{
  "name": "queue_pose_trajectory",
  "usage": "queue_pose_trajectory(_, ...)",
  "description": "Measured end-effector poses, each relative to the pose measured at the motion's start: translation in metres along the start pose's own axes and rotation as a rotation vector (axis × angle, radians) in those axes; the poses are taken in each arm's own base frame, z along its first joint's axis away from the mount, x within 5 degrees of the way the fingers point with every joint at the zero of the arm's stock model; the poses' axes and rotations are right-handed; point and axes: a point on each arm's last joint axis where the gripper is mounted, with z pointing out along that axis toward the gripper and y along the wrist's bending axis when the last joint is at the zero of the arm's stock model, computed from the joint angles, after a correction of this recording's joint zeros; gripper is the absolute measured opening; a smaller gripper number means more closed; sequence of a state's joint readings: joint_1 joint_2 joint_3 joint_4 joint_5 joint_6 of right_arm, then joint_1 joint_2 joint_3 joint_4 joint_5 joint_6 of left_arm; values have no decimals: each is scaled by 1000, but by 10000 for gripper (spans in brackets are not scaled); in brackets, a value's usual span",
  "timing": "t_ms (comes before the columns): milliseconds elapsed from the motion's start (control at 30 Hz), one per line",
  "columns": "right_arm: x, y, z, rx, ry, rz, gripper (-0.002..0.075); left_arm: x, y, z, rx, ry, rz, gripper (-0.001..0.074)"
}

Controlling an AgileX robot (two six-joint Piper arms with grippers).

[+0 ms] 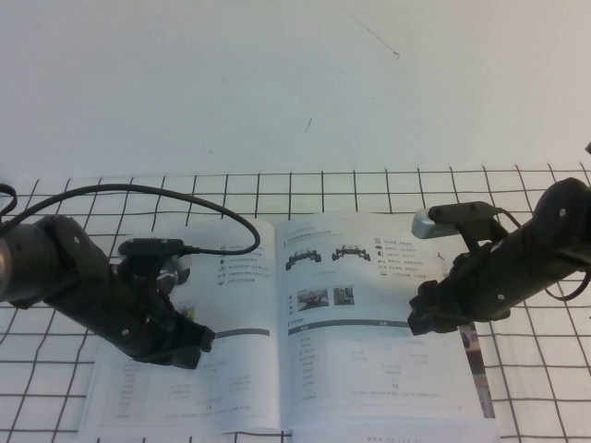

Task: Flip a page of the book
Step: Open the closed book

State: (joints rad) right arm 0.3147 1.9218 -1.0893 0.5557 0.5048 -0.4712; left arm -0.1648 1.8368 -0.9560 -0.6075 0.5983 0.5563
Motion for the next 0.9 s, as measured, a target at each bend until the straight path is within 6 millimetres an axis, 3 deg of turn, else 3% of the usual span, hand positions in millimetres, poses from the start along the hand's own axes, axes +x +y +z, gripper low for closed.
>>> queue_pose_trajectory(233, -1, -8, 0, 23, -14, 10, 471, 0, 0, 0, 0, 0, 0, -4)
queue_pose_trajectory(900, -2, -5, 0, -13, -22, 18, 473, 0, 0, 0, 0, 0, -4, -4)
